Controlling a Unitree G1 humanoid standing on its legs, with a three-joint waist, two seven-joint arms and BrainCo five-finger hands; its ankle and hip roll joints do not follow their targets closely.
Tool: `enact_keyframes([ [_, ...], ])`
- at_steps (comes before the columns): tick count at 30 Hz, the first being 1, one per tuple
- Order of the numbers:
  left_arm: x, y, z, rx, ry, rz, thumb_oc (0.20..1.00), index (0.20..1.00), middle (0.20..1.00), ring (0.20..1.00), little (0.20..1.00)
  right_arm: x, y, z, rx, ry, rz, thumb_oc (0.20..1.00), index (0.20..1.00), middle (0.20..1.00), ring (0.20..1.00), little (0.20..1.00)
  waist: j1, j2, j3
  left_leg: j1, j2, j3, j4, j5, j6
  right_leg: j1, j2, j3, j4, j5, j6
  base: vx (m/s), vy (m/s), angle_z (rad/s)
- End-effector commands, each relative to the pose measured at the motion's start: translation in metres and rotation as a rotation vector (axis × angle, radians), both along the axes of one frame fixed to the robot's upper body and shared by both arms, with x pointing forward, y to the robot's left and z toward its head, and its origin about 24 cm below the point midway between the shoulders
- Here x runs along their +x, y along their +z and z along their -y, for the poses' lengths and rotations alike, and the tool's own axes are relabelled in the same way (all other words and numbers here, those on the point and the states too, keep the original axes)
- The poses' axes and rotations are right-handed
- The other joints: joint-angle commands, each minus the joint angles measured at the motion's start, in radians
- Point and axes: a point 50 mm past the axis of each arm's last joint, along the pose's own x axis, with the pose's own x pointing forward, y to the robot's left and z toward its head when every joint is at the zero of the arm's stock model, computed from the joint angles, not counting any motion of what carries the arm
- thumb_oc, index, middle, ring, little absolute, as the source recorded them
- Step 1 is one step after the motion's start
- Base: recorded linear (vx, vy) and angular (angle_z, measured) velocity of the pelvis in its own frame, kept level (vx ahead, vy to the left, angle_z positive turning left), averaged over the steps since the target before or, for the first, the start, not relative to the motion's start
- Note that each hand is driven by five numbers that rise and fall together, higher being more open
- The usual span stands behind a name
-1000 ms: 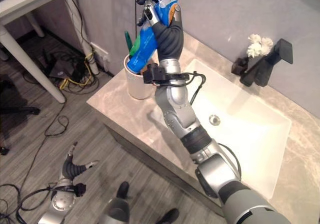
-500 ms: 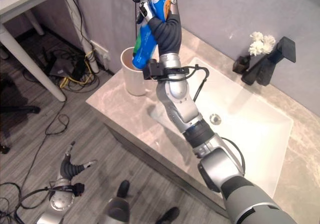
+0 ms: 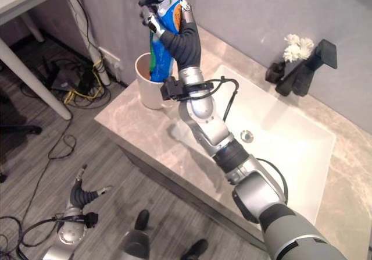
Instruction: Put brush and paste in cup on sink, flatten towel.
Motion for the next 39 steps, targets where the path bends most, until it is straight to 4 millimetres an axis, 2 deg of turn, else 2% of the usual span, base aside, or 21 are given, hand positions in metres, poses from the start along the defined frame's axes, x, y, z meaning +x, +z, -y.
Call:
enact_keyframes([
  [1,0.001,0.010,-0.004,0.025,-0.021,0.057,1.000,1.000,1.000,1.000,1.000,-0.009,0.034,-0.002,-0.007,0.004,0.149,1.000,1.000,1.000,1.000,1.000,0.017,-0.007,-0.005,0.032,-0.053,-0.035,-0.045,-0.006,0.058,0.047,-0.033,0.082,0.040,0.107,0.070,0.00,-0.002,-0.04],
  [13,-0.001,0.005,-0.003,0.024,-0.028,0.028,1.000,1.000,1.000,1.000,1.000,-0.013,0.036,-0.001,0.010,0.011,0.159,1.000,1.000,1.000,1.000,1.000,0.016,0.004,-0.021,0.047,-0.053,-0.028,-0.043,-0.011,0.060,0.056,-0.036,0.087,0.047,0.107,0.072,0.00,-0.002,-0.02],
  [20,0.002,0.006,0.001,0.023,-0.047,0.035,1.000,1.000,1.000,1.000,1.000,-0.019,0.046,0.003,0.032,-0.016,0.212,1.000,1.000,1.000,1.000,1.000,0.007,0.010,-0.029,0.054,-0.048,-0.019,-0.046,-0.010,0.058,0.053,-0.030,0.096,0.041,0.105,0.071,-0.01,-0.008,-0.02],
  [25,0.003,0.008,0.007,0.026,-0.106,0.029,1.000,1.000,1.000,1.000,1.000,-0.031,0.061,0.041,-0.053,-0.270,0.402,1.000,1.000,1.000,1.000,1.000,-0.019,0.024,-0.045,0.069,-0.043,-0.009,-0.045,-0.014,0.057,0.061,-0.029,0.100,0.048,0.097,0.071,-0.02,-0.010,-0.09],
  [26,0.003,0.009,0.009,0.017,-0.123,0.033,1.000,1.000,1.000,1.000,1.000,-0.034,0.066,0.055,-0.103,-0.362,0.468,1.000,1.000,1.000,1.000,1.000,-0.030,0.029,-0.051,0.072,-0.043,-0.006,-0.045,-0.014,0.057,0.064,-0.031,0.099,0.048,0.096,0.072,0.00,0.000,0.00],
  [27,0.003,0.009,0.009,0.016,-0.124,0.033,1.000,1.000,1.000,1.000,1.000,-0.034,0.065,0.055,-0.104,-0.365,0.467,1.000,1.000,1.000,1.000,1.000,-0.028,0.030,-0.051,0.072,-0.043,-0.006,-0.045,-0.014,0.057,0.064,-0.030,0.099,0.048,0.096,0.072,0.00,0.000,0.00],
  [29,0.004,0.013,0.012,-0.010,-0.141,0.051,1.000,1.000,1.000,1.000,1.000,-0.042,0.068,0.079,-0.147,-0.475,0.545,1.000,1.000,1.000,1.000,1.000,-0.052,0.040,-0.062,0.078,-0.042,-0.002,-0.045,-0.015,0.057,0.068,-0.031,0.104,0.048,0.092,0.073,-0.02,0.022,-0.03],
  [30,0.002,0.020,0.013,-0.032,-0.165,0.079,1.000,1.000,1.000,1.000,1.000,-0.051,0.064,0.127,-0.244,-0.730,0.621,1.000,1.000,1.000,1.000,1.000,-0.091,0.059,-0.082,0.086,-0.040,0.006,-0.047,-0.011,0.057,0.070,-0.033,0.108,0.045,0.087,0.074,-0.04,0.038,-0.05],
  [33,0.000,0.024,0.012,-0.043,-0.159,0.099,1.000,1.000,1.000,1.000,1.000,-0.067,0.051,0.176,-0.349,-1.008,0.662,1.000,1.000,1.000,1.000,1.000,-0.135,0.085,-0.101,0.099,-0.034,0.018,-0.047,-0.018,0.054,0.076,-0.029,0.119,0.038,0.076,0.077,-0.01,0.020,-0.04],
  [36,-0.001,0.030,0.010,-0.059,-0.151,0.130,1.000,1.000,1.000,1.000,1.000,-0.087,0.038,0.226,-0.346,-1.252,0.619,1.000,1.000,1.000,1.000,1.000,-0.173,0.105,-0.114,0.101,-0.031,0.029,-0.050,-0.011,0.053,0.068,-0.025,0.135,0.027,0.075,0.076,-0.05,0.010,-0.17],
  [39,-0.007,0.035,0.000,-0.045,-0.118,0.143,1.000,1.000,1.000,1.000,1.000,-0.093,0.017,0.291,-0.437,-1.568,0.438,1.000,1.000,1.000,1.000,1.000,-0.212,0.122,-0.121,0.104,-0.023,0.042,-0.050,-0.011,0.047,0.066,-0.018,0.149,0.017,0.069,0.077,-0.05,-0.014,-0.23],
])
